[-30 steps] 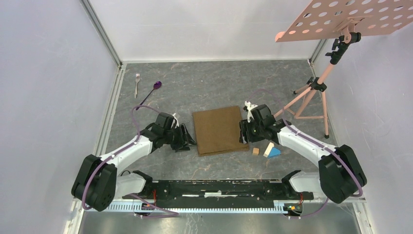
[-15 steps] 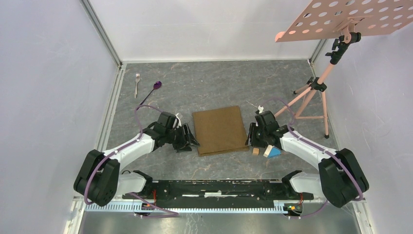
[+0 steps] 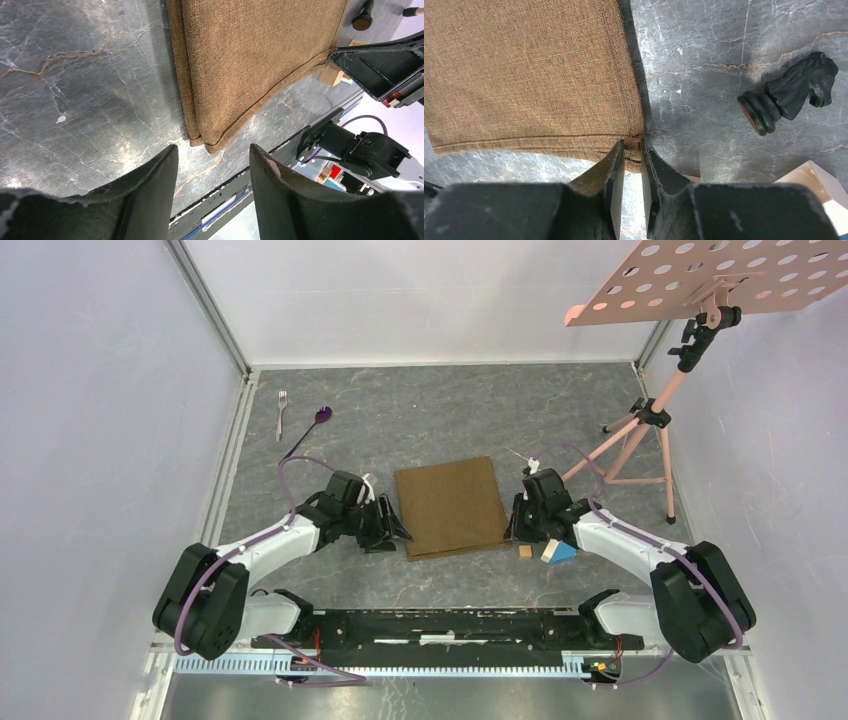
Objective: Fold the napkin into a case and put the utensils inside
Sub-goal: Pick up the top corner of the square-folded napkin from the center of the board, then fold the top corner of the square-folded napkin at the center of the board.
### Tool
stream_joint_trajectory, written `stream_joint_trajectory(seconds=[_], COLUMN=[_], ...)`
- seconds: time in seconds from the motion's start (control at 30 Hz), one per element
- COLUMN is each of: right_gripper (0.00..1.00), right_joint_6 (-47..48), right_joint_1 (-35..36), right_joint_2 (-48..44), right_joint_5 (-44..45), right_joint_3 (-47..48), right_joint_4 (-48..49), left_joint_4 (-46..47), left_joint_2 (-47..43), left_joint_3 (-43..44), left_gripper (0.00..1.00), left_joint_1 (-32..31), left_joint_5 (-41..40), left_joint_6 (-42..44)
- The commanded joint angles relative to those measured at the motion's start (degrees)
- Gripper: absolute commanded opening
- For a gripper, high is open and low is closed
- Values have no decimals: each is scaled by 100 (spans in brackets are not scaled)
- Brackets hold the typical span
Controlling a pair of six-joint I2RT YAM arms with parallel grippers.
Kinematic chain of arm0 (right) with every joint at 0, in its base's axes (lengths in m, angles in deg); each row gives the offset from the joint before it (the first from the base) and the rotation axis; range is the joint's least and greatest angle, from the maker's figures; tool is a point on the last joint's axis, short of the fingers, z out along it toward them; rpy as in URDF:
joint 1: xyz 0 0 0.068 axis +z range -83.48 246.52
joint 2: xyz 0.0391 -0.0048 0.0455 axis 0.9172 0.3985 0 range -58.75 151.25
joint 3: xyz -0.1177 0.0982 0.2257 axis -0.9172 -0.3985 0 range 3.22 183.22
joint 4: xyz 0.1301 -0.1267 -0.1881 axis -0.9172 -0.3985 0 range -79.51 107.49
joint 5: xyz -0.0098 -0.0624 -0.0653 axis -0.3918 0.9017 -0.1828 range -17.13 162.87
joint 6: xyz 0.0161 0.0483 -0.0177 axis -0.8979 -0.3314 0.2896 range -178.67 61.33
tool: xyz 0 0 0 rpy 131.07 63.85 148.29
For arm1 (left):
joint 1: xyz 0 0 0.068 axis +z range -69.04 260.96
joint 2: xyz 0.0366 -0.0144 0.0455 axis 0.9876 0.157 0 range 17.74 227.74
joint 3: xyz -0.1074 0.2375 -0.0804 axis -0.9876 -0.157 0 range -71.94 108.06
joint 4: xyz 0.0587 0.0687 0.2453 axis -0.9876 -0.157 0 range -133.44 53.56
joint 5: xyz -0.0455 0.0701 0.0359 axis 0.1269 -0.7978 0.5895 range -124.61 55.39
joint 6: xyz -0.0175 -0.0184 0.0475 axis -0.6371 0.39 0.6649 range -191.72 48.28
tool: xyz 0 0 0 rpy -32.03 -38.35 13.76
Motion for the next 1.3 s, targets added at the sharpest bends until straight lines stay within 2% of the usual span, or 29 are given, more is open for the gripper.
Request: stream_joint_trajectory(seconds=[0.0, 0.47, 0.57, 0.73, 0.83, 0.93, 1.17, 1.27], right_gripper=[24, 0, 0, 0, 0, 0, 0, 0], right_joint_6=[6, 209, 344, 664, 723, 530, -143, -263], right_joint_1=[-2, 208, 332, 448, 596, 794, 1036, 1043], right_joint_2=[-129, -327, -338, -2, 503, 1056, 2697, 3253], right_joint_5=[32, 255, 193, -623, -1129, -1621, -1877, -1765], right_joint_3=[35, 346, 448, 524, 813, 1056, 2072, 2517], right_joint_4=[196, -96, 37, 1002, 1543, 2476, 3976, 4245], left_joint_4=[206, 311, 340, 338, 338, 341, 432, 462], left_joint_2=[39, 353, 445, 569, 661, 709, 812, 854], left_joint_3=[-53, -164, -146, -121, -144, -202, -316, -389], left_gripper=[61, 62, 62, 57, 52, 48, 37, 36], left_joint_1=[-55, -270, -319, -360, -378, -415, -479, -488], left_joint_5=[78, -143, -199, -370, -429, -534, -693, -759], left_joint_6=[-164, -190, -208, -179, -155, -147, -147, -130])
